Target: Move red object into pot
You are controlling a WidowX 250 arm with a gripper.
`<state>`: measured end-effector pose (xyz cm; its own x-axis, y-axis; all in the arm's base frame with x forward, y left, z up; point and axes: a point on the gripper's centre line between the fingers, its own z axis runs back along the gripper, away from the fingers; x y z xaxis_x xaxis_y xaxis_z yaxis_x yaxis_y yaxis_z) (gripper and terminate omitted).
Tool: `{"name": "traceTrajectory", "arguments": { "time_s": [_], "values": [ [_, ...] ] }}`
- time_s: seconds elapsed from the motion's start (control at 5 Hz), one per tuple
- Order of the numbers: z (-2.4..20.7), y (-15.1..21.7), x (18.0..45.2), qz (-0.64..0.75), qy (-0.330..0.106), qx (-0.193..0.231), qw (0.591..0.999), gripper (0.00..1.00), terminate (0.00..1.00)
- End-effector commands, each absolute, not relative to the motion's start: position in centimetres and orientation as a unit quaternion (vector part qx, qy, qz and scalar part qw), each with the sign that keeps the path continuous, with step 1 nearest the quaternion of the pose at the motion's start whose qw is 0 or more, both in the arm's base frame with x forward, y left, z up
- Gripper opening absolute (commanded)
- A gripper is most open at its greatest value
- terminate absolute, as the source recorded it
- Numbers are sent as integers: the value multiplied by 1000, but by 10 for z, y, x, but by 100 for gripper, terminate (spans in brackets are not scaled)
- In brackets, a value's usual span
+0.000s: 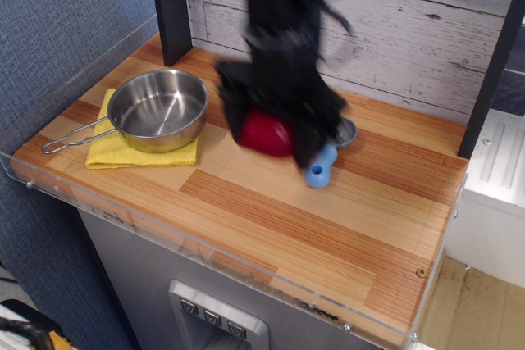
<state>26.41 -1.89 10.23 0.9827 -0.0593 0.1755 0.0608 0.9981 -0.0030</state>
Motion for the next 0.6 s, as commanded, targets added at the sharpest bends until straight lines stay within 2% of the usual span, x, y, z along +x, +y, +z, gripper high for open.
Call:
{"name": "traceTrajectory", "arguments": {
  "time_s": [0.0,0.2,0.4],
  "values": [
    [121,69,262,46,-121,-2,992,0,0],
    [98,114,265,67,-111,5,991,0,0],
    [81,144,265,90,-102,10,991,0,0]
  ]
}}
